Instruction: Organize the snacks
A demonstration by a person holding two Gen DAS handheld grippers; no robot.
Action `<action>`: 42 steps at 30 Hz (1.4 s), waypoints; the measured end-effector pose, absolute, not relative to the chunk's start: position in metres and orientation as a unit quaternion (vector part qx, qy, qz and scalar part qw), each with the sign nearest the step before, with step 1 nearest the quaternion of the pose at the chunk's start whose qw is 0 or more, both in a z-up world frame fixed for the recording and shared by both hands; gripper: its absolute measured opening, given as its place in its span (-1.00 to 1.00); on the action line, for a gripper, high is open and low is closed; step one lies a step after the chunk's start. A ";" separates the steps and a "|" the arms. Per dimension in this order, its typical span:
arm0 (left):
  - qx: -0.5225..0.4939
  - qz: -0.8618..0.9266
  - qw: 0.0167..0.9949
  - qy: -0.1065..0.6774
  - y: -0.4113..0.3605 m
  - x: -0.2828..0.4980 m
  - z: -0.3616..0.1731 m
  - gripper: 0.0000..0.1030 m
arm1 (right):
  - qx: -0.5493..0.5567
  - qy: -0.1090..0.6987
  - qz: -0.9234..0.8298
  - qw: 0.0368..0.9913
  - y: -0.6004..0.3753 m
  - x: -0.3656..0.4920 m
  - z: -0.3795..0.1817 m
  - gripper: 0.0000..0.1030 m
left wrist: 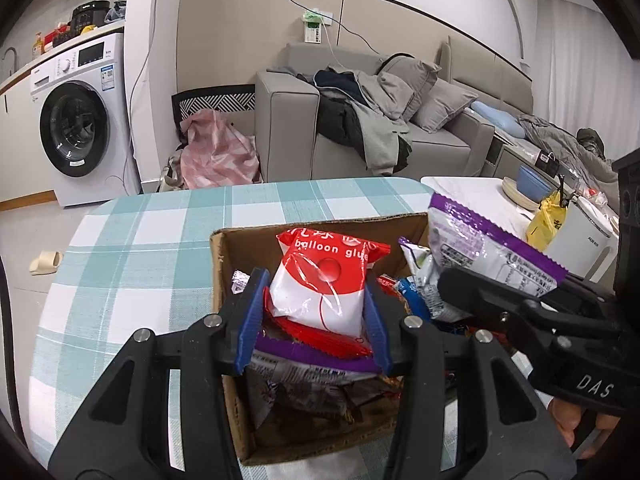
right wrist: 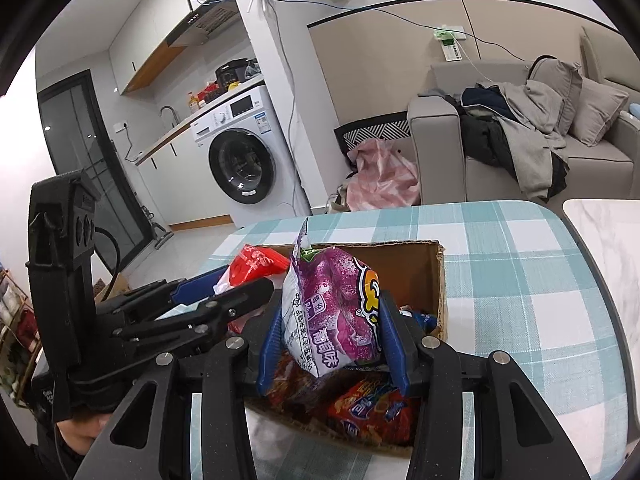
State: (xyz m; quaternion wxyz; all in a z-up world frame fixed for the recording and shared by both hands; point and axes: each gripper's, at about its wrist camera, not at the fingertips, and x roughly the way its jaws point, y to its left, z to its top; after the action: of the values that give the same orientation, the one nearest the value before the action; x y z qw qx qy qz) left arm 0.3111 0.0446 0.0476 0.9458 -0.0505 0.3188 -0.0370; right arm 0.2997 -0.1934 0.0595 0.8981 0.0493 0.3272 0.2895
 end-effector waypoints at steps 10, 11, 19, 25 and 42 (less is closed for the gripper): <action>-0.047 -0.038 0.945 0.323 0.042 0.329 0.030 -0.17 | 0.045 0.335 0.268 0.902 -0.188 0.321 0.043 -0.13; -0.046 -0.038 0.945 0.323 0.042 0.330 0.030 -0.17 | 0.044 0.336 0.267 0.902 -0.189 0.322 0.042 -0.13; -0.049 -0.035 0.943 0.328 0.044 0.336 0.028 -0.16 | 0.049 0.346 0.262 0.900 -0.191 0.331 0.035 -0.04; -0.053 -0.039 0.943 0.327 0.046 0.327 0.035 -0.05 | 0.047 0.336 0.263 0.903 -0.199 0.325 0.040 0.35; -0.045 -0.004 0.959 0.280 0.058 0.241 0.070 0.99 | 0.014 0.306 0.254 0.917 -0.232 0.279 0.053 0.99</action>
State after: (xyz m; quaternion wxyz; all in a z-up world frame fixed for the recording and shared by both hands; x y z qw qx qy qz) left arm 0.2411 0.0576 0.0705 0.9588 -0.0446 0.2805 -0.0037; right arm 0.2788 -0.2324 0.0526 0.9174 0.0143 0.3065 0.2536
